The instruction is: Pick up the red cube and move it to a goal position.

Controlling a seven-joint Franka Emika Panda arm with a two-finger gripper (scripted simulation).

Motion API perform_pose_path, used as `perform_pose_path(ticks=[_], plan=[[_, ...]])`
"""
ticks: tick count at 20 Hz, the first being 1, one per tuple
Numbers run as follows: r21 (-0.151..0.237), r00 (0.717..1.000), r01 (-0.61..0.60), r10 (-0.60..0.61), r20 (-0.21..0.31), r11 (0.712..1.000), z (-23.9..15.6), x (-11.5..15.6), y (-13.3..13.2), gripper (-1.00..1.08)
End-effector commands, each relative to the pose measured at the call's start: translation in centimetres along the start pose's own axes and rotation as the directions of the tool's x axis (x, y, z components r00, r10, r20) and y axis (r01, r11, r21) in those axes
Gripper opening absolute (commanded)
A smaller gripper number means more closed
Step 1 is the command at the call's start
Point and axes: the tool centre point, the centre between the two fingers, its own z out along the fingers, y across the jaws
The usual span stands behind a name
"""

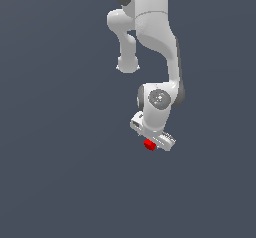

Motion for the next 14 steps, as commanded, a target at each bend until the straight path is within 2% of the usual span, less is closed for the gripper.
perform_pose_path(ticks=[1,5,6,14], plan=[[-0.016,0.999,-0.032,0.032,0.005,0.999,1.11,0.46,0.97,1.0],[-0.015,0.999,-0.04,0.04,0.004,0.999,1.22,0.54,0.86,1.0],[-0.015,0.999,-0.04,0.04,0.004,0.999,1.22,0.54,0.86,-1.0],[-0.015,0.999,-0.04,0.04,0.004,0.999,1.22,0.54,0.86,-1.0]])
